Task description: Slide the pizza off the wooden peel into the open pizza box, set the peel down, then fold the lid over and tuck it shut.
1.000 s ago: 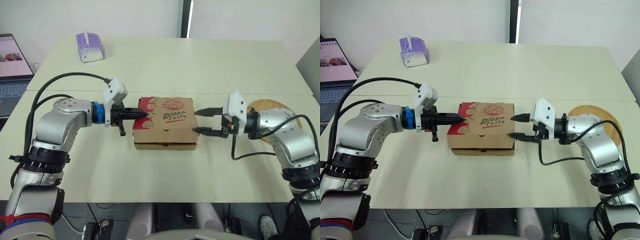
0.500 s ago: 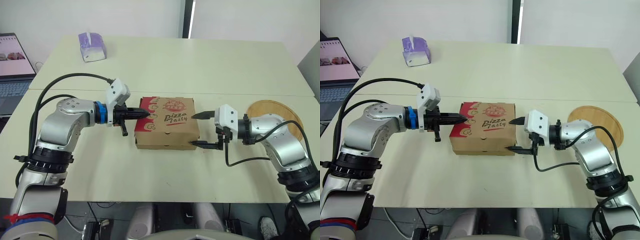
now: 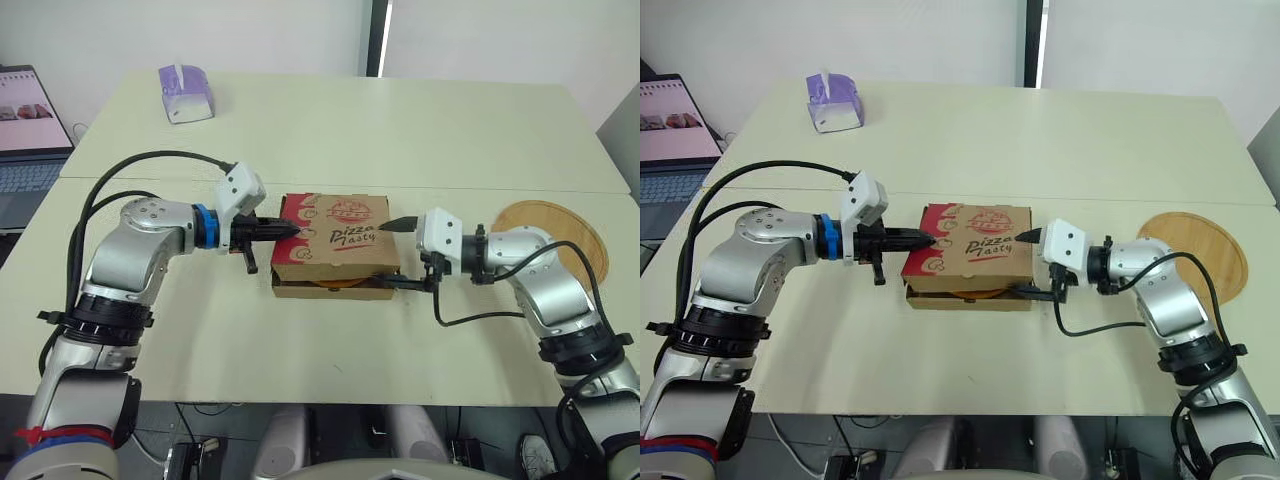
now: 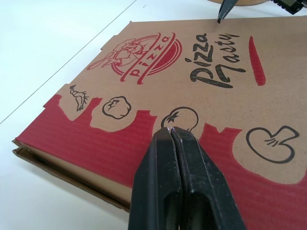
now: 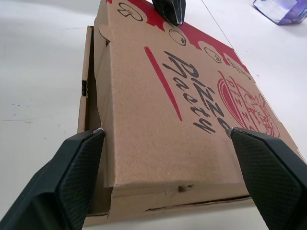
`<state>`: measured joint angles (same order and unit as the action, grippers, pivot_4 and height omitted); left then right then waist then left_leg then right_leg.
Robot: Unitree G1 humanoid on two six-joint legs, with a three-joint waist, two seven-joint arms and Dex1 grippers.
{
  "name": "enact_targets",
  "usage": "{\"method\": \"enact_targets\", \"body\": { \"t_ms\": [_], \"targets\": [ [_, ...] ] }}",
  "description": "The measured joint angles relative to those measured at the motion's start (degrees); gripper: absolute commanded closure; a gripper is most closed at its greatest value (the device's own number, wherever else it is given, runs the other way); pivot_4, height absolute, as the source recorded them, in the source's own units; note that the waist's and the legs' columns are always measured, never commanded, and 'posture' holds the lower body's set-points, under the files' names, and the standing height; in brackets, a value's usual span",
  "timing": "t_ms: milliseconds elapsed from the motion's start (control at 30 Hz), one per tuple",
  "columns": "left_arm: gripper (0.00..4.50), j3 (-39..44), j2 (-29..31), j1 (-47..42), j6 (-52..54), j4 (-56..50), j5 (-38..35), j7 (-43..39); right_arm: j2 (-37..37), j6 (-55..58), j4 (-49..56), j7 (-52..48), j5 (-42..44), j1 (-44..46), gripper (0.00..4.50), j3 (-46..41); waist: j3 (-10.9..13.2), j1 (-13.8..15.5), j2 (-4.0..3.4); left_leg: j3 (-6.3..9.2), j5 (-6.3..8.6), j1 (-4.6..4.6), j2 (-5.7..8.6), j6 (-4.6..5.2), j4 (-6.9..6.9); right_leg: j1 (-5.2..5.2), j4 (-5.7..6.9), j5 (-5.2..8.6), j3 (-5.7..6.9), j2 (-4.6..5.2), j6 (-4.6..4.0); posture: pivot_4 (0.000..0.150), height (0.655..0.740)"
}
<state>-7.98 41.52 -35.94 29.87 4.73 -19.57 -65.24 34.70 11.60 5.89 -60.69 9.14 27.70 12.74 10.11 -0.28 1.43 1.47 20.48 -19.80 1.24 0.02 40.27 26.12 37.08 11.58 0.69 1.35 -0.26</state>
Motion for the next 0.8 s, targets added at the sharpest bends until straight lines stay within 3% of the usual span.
{"method": "enact_targets", "body": {
  "t_ms": [567, 767, 800],
  "targets": [
    [4.50, -1.26, -1.10, 1.41, -4.98, 1.90, 4.29, -1.82, 0.17, 0.36, 0.77, -0.18, -0.66, -2.46, 0.04, 0.79, 0.00, 0.10, 0.00, 0.03, 0.01, -0.01, 0.01, 0.02, 0.30, -0.10, 0.09, -0.05, 0.00, -0.01, 0.07, 0.150, 0.7400],
    [4.50, -1.28, -1.31, 1.14, -6.23, 2.80, 5.11, -2.36, 2.05, 9.51, 6.98, -4.17, 11.42, -3.64, 0.04, -4.52, 0.00, 0.12, 0.00, 0.06, 0.03, -0.02, -0.01, 0.05, 0.41, -0.13, 0.11, -0.06, 0.02, -0.02, 0.08, 0.150, 0.7400],
    [4.50, -1.28, -1.32, 1.07, -6.42, 2.86, 5.27, -2.45, 2.02, 11.66, 7.51, -3.86, 13.44, -3.47, 0.21, -5.68, 0.00, 0.13, 0.00, 0.08, 0.04, -0.02, -0.01, 0.08, 0.43, -0.14, 0.12, -0.06, 0.02, -0.02, 0.08, 0.150, 0.7400]
  ]
}}
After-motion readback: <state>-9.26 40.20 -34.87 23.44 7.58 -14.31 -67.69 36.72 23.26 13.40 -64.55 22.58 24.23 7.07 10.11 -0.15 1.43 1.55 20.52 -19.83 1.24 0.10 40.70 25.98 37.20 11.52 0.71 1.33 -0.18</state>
